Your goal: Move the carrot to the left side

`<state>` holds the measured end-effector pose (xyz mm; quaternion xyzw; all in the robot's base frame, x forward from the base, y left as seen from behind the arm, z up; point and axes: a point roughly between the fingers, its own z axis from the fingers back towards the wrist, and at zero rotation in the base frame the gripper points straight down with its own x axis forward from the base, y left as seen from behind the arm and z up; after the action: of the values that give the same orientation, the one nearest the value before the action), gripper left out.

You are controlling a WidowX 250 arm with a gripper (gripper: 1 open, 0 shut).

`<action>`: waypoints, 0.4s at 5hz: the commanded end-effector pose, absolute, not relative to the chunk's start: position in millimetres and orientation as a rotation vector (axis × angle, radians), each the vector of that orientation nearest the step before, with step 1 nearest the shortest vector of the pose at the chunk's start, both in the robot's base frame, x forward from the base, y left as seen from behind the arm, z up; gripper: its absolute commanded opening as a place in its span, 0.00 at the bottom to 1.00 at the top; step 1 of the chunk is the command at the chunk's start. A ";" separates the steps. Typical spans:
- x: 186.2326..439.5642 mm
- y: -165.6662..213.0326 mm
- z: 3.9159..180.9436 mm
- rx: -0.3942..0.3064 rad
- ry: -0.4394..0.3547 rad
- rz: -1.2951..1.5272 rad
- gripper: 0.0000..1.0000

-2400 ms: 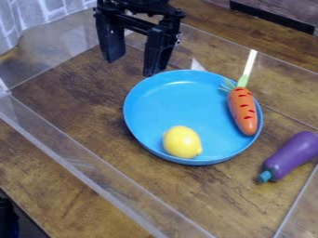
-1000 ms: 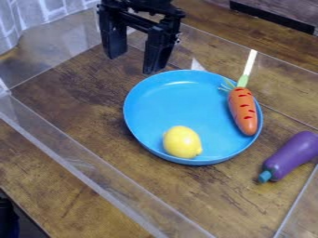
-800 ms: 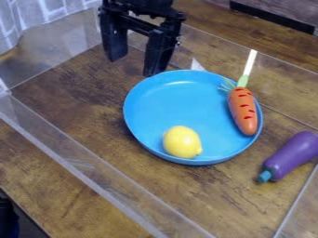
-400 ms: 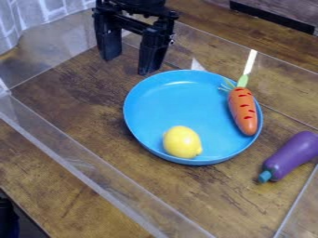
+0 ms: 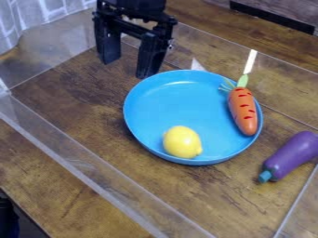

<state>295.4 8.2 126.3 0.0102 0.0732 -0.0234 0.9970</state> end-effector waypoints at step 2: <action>305.2 6.1 139.8 0.034 0.098 -0.066 1.00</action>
<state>297.1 8.7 125.2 0.0145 0.0772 -0.0281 0.9965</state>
